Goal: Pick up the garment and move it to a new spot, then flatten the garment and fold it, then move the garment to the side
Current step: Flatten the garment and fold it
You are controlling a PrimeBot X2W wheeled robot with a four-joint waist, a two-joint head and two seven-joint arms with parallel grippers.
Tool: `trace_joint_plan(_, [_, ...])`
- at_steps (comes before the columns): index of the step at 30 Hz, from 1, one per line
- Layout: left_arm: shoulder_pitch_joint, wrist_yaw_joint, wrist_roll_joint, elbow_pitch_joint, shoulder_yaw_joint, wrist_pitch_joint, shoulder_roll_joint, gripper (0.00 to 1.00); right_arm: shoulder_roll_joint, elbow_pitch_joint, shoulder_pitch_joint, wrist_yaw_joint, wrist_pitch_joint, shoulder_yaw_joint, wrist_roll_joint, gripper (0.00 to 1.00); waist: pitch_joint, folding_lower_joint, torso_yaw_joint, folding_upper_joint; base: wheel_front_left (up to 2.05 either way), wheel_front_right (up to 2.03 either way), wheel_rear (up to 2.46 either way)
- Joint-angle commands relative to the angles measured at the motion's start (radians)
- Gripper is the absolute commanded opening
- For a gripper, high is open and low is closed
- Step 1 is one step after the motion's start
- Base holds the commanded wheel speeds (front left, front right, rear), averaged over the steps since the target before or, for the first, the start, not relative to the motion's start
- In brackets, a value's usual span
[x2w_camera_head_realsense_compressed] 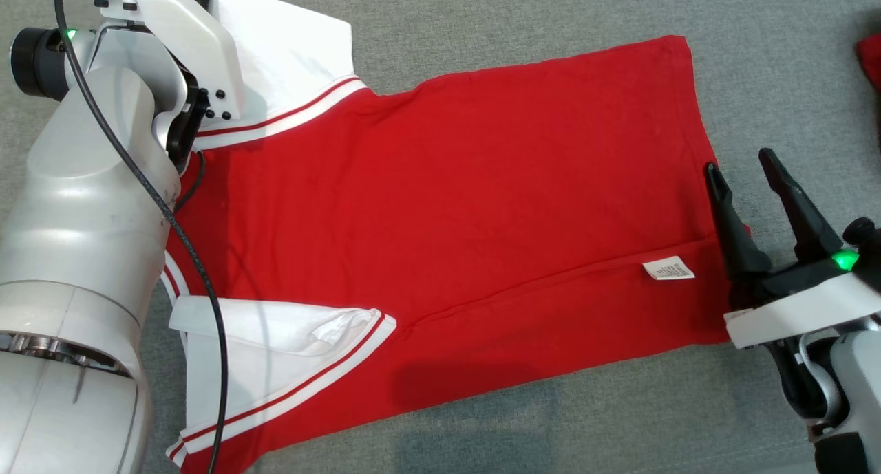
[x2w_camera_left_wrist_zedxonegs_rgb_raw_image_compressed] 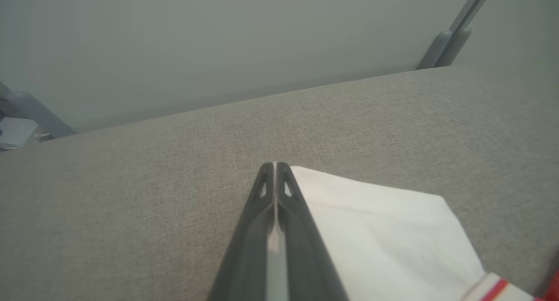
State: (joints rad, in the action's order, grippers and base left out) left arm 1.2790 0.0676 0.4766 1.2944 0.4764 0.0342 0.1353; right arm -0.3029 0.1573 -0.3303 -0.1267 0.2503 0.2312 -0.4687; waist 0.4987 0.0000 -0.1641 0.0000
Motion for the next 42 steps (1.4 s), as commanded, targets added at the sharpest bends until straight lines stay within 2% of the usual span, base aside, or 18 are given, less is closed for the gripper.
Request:
trace_joint_plan(1, [0.043, 0.007, 0.007, -0.025, -0.012, 0.017, 0.025, 0.00, -0.044, 0.000, -0.022, -0.004, 0.011, 0.027, -0.035, 1.00, -0.005, 0.0000, 0.011, 0.0000, 0.00, 0.00, 0.00])
trace_joint_plan(6, [0.053, 0.029, 0.022, -0.035, -0.011, 0.030, 0.015, 0.00, -0.130, 0.056, -0.130, -0.004, -0.067, 0.066, -0.208, 1.00, -0.004, 0.0000, 0.035, 0.0000, 0.00, 0.00, 0.00])
trace_joint_plan(12, [0.074, 0.045, 0.034, -0.053, -0.004, 0.038, 0.003, 0.00, -0.220, 0.125, -0.286, -0.004, -0.268, 0.125, -0.425, 1.00, 0.010, 0.0000, 0.059, 0.0000, 0.00, 0.00, 0.00])
trace_joint_plan(19, [0.092, 0.053, 0.040, -0.077, 0.011, 0.056, -0.010, 0.00, -0.258, 0.241, -0.459, -0.004, -0.447, 0.180, -0.601, 1.00, 0.026, 0.0000, 0.080, 0.0000, 0.00, 0.00, 0.00])
trace_joint_plan(23, [0.099, 0.055, 0.042, -0.085, 0.020, 0.062, -0.018, 0.00, -0.267, 0.331, -0.532, -0.004, -0.519, 0.227, -0.629, 1.00, 0.033, 0.0000, 0.092, 0.0000, 0.00, 0.00, 0.00])
trace_joint_plan(29, [0.107, 0.057, 0.046, -0.096, 0.034, 0.066, -0.029, 0.00, -0.269, 0.434, -0.612, -0.004, -0.548, 0.315, -0.600, 1.00, 0.044, 0.0000, 0.107, 0.0000, 0.00, 0.00, 0.00])
trace_joint_plan(41, [0.111, 0.060, 0.057, -0.101, 0.051, 0.071, -0.032, 0.00, -0.266, 0.503, -0.672, -0.004, -0.525, 0.448, -0.607, 1.00, 0.050, 0.0000, 0.120, 0.0000, 0.00, 0.00, 0.00])
trace_joint_plan(42, [0.112, 0.060, 0.058, -0.101, 0.053, 0.071, -0.031, 0.00, -0.268, 0.507, -0.676, -0.004, -0.520, 0.457, -0.610, 0.95, 0.050, 0.0000, 0.121, 0.0000, 0.00, 0.00, 0.00])
